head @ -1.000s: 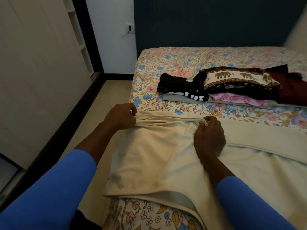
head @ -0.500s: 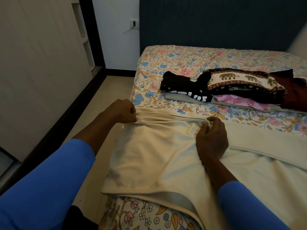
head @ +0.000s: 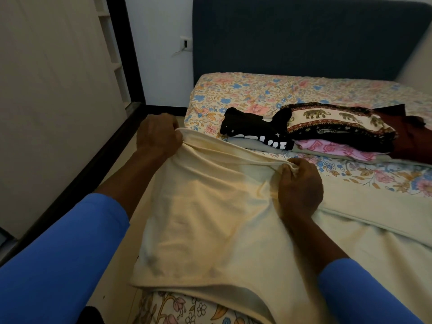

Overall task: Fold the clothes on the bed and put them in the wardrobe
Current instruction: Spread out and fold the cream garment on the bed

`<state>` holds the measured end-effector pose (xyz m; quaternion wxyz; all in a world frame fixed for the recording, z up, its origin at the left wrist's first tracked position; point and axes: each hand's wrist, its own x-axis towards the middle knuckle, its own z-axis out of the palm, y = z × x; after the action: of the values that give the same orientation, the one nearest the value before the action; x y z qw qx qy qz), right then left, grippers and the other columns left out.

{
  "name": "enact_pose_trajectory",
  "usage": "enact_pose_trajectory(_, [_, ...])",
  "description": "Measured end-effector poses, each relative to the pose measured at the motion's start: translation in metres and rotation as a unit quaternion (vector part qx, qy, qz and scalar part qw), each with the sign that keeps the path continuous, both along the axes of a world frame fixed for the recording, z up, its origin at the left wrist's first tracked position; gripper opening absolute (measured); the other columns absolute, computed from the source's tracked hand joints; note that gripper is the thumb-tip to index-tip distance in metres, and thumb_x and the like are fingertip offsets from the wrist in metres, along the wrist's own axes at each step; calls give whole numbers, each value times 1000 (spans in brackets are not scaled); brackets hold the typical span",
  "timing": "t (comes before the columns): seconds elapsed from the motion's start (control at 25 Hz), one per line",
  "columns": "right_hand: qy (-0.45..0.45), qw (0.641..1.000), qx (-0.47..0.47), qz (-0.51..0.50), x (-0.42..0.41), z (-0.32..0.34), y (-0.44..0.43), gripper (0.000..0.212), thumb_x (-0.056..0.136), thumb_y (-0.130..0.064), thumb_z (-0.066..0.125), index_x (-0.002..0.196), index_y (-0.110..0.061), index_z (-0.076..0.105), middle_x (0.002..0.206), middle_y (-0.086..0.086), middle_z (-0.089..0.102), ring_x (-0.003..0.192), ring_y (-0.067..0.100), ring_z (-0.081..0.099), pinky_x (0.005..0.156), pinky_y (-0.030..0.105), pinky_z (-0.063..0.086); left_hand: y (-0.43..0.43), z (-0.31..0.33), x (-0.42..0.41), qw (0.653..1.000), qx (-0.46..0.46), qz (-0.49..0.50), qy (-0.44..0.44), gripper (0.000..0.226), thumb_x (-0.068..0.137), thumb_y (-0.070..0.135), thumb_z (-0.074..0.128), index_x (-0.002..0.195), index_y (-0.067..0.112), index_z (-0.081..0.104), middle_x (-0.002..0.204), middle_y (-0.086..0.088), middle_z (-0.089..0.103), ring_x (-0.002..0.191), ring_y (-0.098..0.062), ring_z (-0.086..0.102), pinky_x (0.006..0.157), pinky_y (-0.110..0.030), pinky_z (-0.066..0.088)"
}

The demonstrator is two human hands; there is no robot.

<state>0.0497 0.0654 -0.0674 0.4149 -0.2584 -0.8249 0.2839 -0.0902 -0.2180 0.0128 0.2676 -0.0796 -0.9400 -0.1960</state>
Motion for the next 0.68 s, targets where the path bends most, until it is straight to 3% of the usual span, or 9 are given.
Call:
enact_pose_trajectory(0.16, [-22,996,80,-21,-38,34,14,23,96,-30,65,118,-22,69,115,10,61,110,32,56,94,47,40,13,12,-34,994,-26,31,-106,18,86,25,74,101,15,75,96,-8,73,88,-28,68,72,-37,54])
enact_pose_trajectory(0.24, [-44,994,96,-21,-50,39,20,25,96,-32,65,120,-23,70,116,8,60,112,31,55,96,46,38,15,19,-45,971,116,26,-209,14,88,19,72,96,6,75,89,-12,76,76,-27,72,67,-36,59])
enact_pose_trajectory(0.32, [-36,994,96,-23,-51,39,20,25,96,-33,66,119,-25,71,115,7,59,112,30,53,95,46,38,22,24,-42,911,313,13,-267,11,95,12,64,90,4,70,84,-16,76,64,-22,71,65,-35,60])
enact_pose_trajectory(0.48, [14,998,59,5,-15,23,6,22,88,-20,69,110,-25,71,105,4,61,106,28,53,90,43,37,24,14,-7,839,493,34,-226,12,94,11,58,86,9,66,78,-14,74,59,-19,72,53,-29,59])
enact_pose_trajectory(0.6, [-9,993,104,59,24,-8,0,27,79,-15,63,103,-24,70,99,2,61,101,29,54,85,43,38,10,-19,20,824,509,77,-237,20,89,26,70,88,6,70,74,-14,75,61,-24,75,53,-33,61])
enact_pose_trajectory(0.68, [-18,990,104,95,38,-19,-1,43,75,-11,60,117,-23,64,109,2,60,107,28,52,88,44,41,1,-46,34,850,452,93,-253,26,80,30,83,85,6,74,76,-14,75,62,-29,75,62,-42,65])
